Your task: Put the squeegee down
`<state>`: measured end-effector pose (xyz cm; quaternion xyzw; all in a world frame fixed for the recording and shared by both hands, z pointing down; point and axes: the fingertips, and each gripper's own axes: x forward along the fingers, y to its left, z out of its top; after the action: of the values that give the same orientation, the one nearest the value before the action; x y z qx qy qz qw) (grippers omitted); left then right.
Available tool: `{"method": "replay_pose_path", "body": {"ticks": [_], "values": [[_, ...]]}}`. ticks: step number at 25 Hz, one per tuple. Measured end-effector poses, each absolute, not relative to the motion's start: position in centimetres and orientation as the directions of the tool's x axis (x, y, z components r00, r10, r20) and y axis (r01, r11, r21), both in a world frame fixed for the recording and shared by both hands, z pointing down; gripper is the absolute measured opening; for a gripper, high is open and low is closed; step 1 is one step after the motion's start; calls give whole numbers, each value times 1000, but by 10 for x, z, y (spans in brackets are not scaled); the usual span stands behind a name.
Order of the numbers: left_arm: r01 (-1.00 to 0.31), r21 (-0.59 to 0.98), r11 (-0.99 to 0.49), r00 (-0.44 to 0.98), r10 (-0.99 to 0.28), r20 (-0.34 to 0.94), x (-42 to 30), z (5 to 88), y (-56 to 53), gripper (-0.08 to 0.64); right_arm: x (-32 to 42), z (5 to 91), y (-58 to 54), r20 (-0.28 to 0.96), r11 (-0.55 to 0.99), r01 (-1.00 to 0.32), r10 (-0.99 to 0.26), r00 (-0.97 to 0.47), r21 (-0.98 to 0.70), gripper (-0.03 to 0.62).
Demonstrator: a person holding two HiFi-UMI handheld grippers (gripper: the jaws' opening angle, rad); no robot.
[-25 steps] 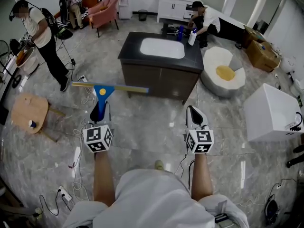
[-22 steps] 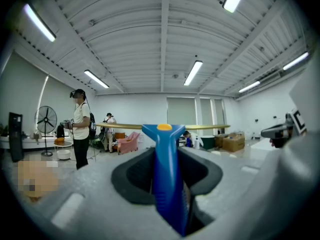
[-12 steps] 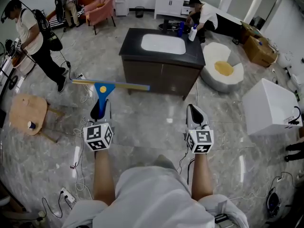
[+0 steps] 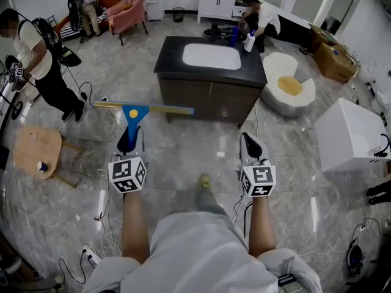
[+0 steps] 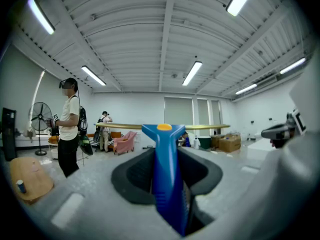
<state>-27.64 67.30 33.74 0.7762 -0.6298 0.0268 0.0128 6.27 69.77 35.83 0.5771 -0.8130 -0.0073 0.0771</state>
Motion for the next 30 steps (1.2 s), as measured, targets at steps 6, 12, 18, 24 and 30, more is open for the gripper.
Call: {"method": "replay_pose_path", "body": {"ticks": [6, 12, 18, 24, 30], "values": [[-980, -22, -197, 195, -979, 58, -272, 337, 641, 132, 70, 359, 658, 96, 335, -941, -939, -329, 52, 3], [-981, -46, -190, 186, -979, 83, -273, 345, 588, 132, 71, 367, 596, 107, 342, -939, -936, -336, 41, 3], [-983, -51, -179, 172, -979, 108, -262, 356, 524, 132, 86, 382, 531, 127, 346, -938, -932, -341, 24, 3], [-982, -63, -177, 168, -978, 124, -238, 349, 451, 132, 114, 380, 458, 150, 340, -940, -931, -333, 19, 3], [-982, -78, -172, 162, -979, 127, -213, 341, 392, 132, 141, 381, 401, 145, 330, -943, -935, -323, 30, 3]]}}
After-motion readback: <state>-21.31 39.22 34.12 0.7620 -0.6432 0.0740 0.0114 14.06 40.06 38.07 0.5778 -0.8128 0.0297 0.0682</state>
